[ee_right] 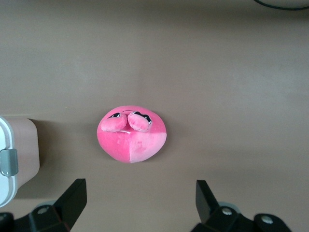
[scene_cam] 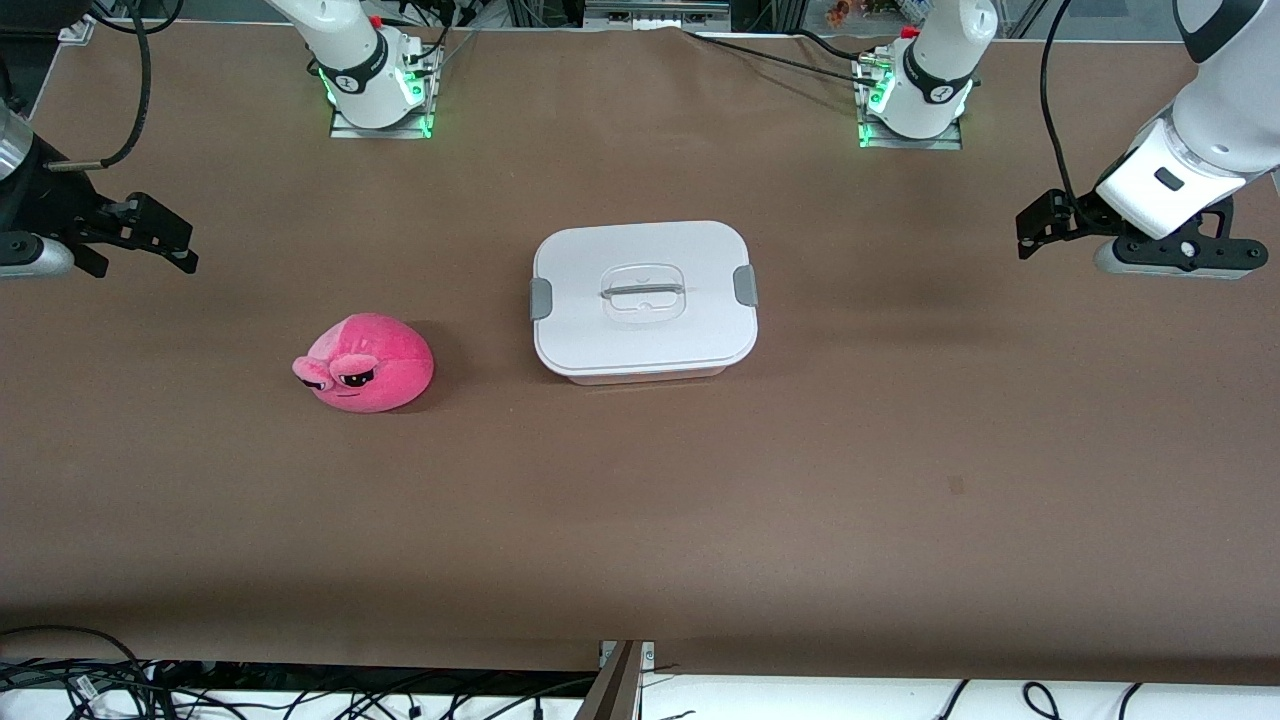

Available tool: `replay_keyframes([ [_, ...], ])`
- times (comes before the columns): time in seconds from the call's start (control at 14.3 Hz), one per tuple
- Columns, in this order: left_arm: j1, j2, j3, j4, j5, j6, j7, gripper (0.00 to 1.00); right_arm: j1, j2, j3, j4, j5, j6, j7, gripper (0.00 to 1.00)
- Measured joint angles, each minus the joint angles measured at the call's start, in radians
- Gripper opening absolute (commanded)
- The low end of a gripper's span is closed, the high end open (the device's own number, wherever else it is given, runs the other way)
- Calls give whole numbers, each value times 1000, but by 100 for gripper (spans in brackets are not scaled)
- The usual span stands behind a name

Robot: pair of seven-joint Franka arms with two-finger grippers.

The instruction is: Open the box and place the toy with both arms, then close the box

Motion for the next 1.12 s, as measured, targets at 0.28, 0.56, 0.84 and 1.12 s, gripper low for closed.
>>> replay_keyframes([
  [0.28, 0, 0, 3, 6, 0, -5, -1, 100, 0, 0, 0, 0, 0, 0, 0, 100],
  [0.56, 0, 0, 3, 8, 0, -12, -1, 100, 0, 0, 0, 2, 0, 0, 0, 100],
  [0.84, 0, 0, 2, 9, 0, -13, -1, 100, 0, 0, -1, 3, 0, 0, 0, 100],
  [1.12, 0, 0, 1, 9, 0, -14, -1, 100, 0, 0, -1, 3, 0, 0, 0, 100],
])
